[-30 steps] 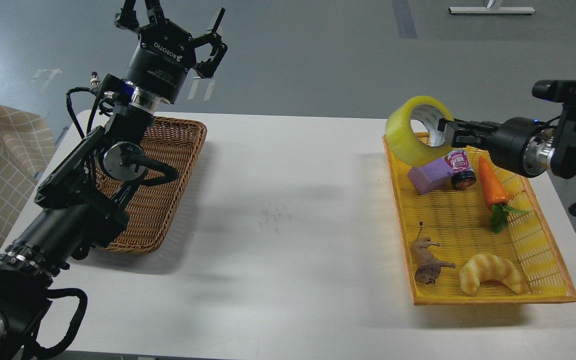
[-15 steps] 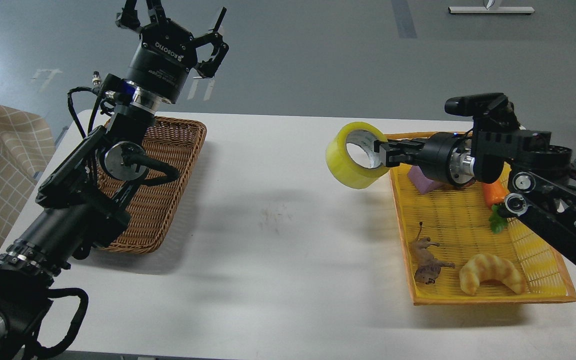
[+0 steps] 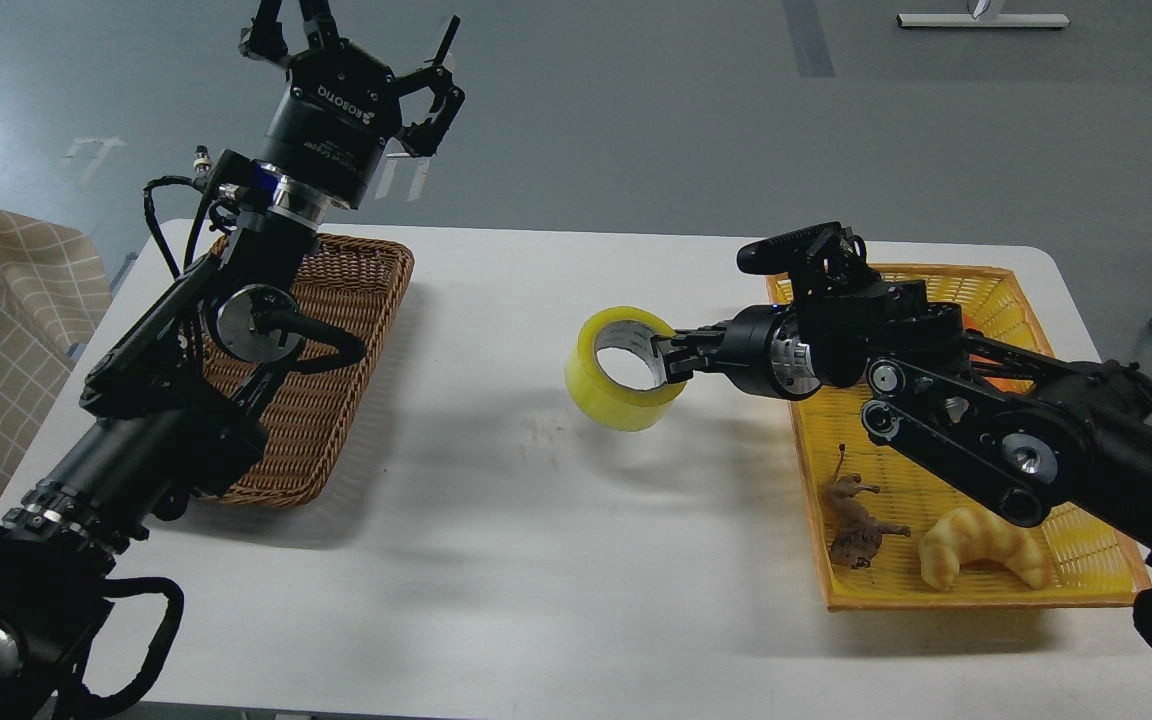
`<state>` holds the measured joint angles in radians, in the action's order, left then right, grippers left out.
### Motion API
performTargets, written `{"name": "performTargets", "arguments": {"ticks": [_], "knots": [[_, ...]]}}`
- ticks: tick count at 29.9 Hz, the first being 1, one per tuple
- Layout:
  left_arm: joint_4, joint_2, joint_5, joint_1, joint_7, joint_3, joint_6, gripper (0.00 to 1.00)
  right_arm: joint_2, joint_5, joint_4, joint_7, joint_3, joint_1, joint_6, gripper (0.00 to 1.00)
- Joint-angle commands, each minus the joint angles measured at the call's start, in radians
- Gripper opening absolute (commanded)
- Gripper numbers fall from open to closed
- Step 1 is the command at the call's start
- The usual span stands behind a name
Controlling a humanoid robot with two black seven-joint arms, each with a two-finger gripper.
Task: Place and transfer tape with both arms
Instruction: 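Carry the tape roll with the right gripper to the table center and set it down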
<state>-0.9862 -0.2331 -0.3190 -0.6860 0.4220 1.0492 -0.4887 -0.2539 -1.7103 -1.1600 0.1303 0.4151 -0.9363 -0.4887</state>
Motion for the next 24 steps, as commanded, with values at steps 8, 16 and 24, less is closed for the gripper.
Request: {"name": "performTargets", "arguments": {"ticks": [8,16,24], "knots": [[0.0,0.009,0.0,0.0,0.0,0.0,0.0,0.98,0.062,-0.011,0.085,0.005,-0.035,-0.007,0.0,0.0],[0.0,0.012,0.0,0.0,0.0,0.0,0.0,0.98,0.111,-0.031,0.14,0.005,-0.058,-0.01,0.0,0.0],[0.0,0.011,0.0,0.0,0.0,0.0,0.0,0.98,0.131,-0.035,0.163,0.005,-0.073,-0.015,0.0,0.0]]}}
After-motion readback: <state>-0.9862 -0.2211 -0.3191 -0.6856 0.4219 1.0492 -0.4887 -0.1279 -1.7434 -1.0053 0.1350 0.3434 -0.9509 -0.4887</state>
